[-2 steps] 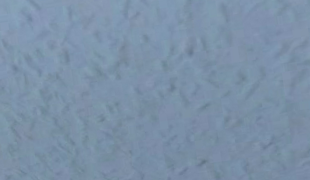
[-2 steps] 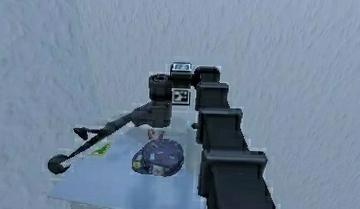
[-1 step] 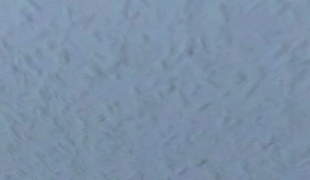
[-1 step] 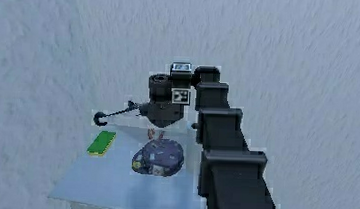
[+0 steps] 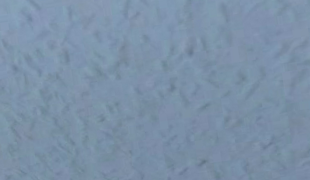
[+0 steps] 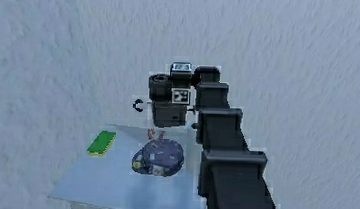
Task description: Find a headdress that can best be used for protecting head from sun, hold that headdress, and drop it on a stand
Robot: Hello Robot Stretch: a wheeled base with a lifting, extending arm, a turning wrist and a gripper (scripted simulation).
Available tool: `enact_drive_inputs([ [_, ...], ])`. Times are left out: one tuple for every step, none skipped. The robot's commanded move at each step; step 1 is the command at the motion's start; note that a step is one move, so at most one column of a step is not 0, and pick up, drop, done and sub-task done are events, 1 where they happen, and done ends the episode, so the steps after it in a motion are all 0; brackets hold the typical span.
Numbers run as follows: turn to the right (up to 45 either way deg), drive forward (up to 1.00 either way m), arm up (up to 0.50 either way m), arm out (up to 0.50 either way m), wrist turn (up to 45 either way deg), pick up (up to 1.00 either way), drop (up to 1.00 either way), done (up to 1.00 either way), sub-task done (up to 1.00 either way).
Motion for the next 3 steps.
enact_drive_inputs([
  [0.0, 0.00, -0.26, 0.00, 0.0, 0.00, 0.00, 0.00, 0.00],
  [0.0, 0.00, 0.00, 0.00, 0.0, 1.00, 0.00, 0.00, 0.00],
  [0.0, 0.00, 0.10, 0.00, 0.0, 0.00, 0.00, 0.00, 0.00],
])
